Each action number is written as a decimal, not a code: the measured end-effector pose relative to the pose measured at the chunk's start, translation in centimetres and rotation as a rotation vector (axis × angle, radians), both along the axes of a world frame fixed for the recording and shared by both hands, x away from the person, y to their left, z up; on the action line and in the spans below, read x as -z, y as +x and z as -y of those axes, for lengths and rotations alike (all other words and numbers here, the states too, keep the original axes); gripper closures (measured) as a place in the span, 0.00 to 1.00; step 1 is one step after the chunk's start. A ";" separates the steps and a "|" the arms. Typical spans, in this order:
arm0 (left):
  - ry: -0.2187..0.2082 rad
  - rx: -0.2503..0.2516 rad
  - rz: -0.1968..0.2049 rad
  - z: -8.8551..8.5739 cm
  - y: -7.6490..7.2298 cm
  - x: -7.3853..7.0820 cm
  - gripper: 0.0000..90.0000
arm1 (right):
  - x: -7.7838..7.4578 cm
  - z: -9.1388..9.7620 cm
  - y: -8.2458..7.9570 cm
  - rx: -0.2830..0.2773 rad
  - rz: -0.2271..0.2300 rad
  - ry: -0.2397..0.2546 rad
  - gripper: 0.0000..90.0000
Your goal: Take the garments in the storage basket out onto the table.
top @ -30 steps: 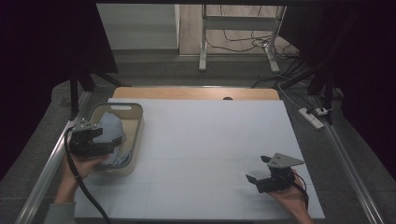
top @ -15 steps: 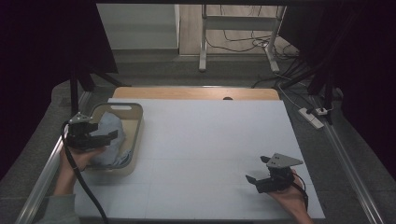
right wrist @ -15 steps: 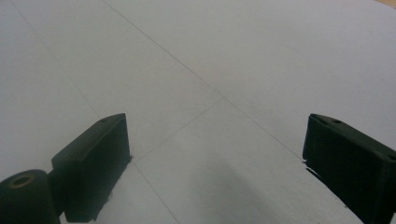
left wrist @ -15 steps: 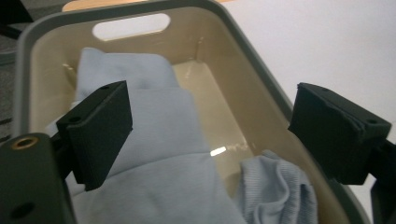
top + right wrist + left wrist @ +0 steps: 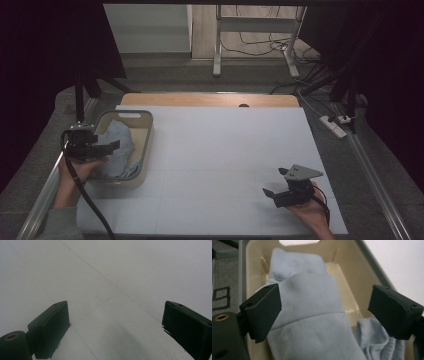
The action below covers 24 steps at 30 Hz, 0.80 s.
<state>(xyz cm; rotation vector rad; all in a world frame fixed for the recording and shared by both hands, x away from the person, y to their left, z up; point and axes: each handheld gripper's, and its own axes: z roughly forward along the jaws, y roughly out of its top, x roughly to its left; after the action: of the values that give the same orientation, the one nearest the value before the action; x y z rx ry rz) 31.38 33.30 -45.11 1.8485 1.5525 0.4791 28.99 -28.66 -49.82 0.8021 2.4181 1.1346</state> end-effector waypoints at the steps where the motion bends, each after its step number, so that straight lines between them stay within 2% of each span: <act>1: 0.004 -0.004 -0.009 0.0 0.1 0.1 0.12 | 0.0 0.0 0.0 0.000 -0.001 0.000 0.08; 7: 0.018 -0.007 -0.049 -0.1 0.3 0.5 0.11 | 0.0 0.0 0.0 -0.001 -0.001 -0.002 0.08; 18: 0.093 -0.011 -0.139 0.2 1.0 1.4 0.09 | 0.1 -0.1 0.0 0.000 -0.008 -0.012 0.08; 24: 0.098 0.011 -0.186 0.4 1.3 1.8 0.07 | 0.1 -0.1 0.1 0.001 -0.015 -0.015 0.08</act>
<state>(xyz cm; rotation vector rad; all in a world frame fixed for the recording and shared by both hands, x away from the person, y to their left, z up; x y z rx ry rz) 32.71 32.86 -46.86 2.0240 1.6655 0.3942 29.07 -28.58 -49.97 0.8102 2.4354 1.1125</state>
